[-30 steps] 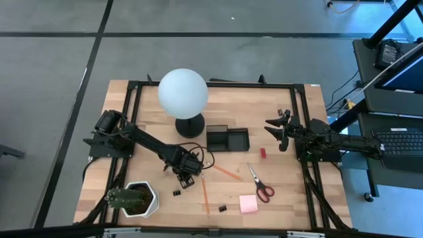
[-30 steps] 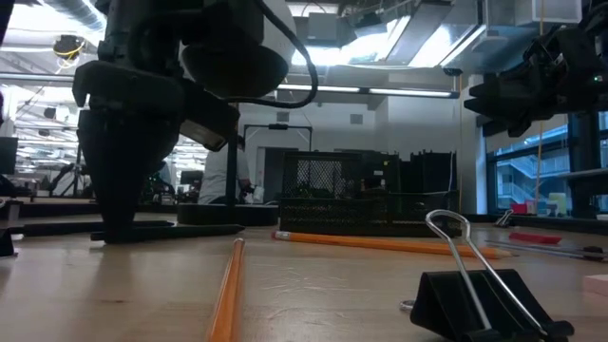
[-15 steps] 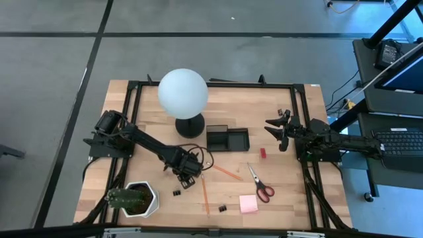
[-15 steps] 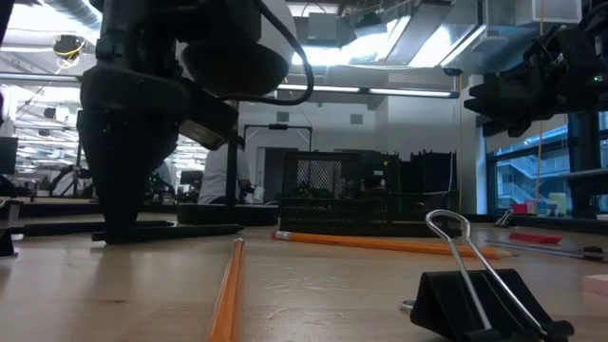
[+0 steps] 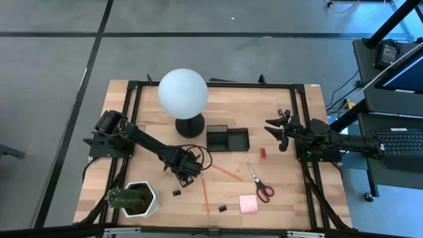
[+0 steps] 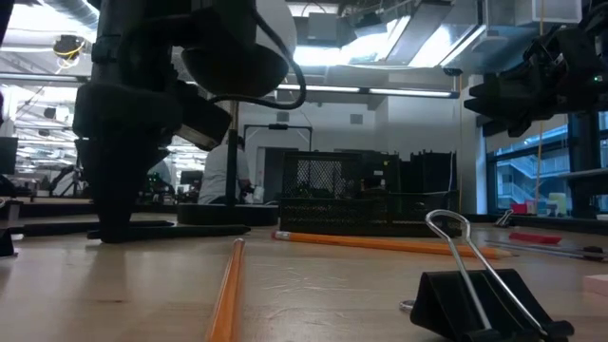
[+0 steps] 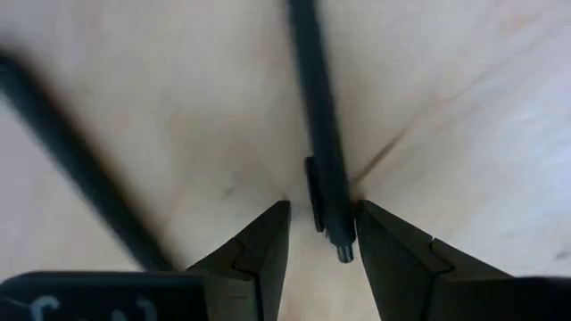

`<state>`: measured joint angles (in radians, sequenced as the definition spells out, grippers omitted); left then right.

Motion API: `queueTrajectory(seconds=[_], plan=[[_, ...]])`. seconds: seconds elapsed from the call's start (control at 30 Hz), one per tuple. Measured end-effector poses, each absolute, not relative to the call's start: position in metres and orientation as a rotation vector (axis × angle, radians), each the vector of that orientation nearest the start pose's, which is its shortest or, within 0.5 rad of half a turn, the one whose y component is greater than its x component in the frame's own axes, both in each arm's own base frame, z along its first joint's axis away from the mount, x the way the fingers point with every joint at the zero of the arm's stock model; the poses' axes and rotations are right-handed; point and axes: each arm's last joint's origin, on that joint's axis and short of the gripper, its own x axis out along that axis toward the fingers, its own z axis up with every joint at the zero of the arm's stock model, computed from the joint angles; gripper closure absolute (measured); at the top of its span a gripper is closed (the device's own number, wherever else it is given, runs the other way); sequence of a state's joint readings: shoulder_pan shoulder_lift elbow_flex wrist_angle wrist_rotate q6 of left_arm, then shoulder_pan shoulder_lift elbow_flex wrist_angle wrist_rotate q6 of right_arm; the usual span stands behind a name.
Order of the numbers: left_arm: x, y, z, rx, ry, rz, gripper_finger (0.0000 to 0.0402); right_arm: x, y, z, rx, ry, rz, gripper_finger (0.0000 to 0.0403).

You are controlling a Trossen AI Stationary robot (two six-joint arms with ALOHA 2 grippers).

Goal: Pick and place office supplies into organizer
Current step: Put the right black pen into the black desk organizer

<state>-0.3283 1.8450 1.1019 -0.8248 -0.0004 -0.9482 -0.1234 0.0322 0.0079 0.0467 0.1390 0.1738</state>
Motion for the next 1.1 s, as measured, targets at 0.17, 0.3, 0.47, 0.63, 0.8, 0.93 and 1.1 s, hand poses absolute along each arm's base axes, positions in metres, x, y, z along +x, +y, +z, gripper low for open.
queueTrajectory(seconds=[0.17, 0.3, 0.47, 0.63, 0.8, 0.93, 1.1], plan=[[0.2952, -0.1001, 0.1395, -0.468, 1.518, 0.481, 0.0272, 0.0977, -0.0162, 0.1682, 0.173, -0.045, -0.26, 0.0241], [0.2978, -0.1014, 0.139, -0.447, 1.509, 0.405, 0.0272, 0.0977, -0.0162, 0.1681, 0.173, -0.045, -0.26, 0.0241], [0.2986, -0.1021, 0.139, -0.462, 1.506, 0.396, 0.0272, 0.0977, -0.0162, 0.1682, 0.173, -0.045, -0.26, 0.0241], [0.2991, -0.1024, 0.139, -0.468, 1.504, 0.39, 0.0272, 0.0977, -0.0162, 0.1681, 0.173, -0.045, -0.26, 0.0241], [0.2998, -0.103, 0.1394, -0.481, 1.505, 0.377, 0.0272, 0.0977, -0.0162, 0.1681, 0.173, -0.045, -0.26, 0.0241], [0.3007, -0.1038, 0.1395, -0.492, 1.504, 0.364, 0.0272, 0.0977, -0.0162, 0.1682, 0.173, -0.045, -0.26, 0.0241], [0.3027, -0.1062, 0.1397, -0.508, 1.49, 0.336, 0.0272, 0.0977, -0.0162, 0.1682, 0.173, -0.045, -0.26, 0.0241]])
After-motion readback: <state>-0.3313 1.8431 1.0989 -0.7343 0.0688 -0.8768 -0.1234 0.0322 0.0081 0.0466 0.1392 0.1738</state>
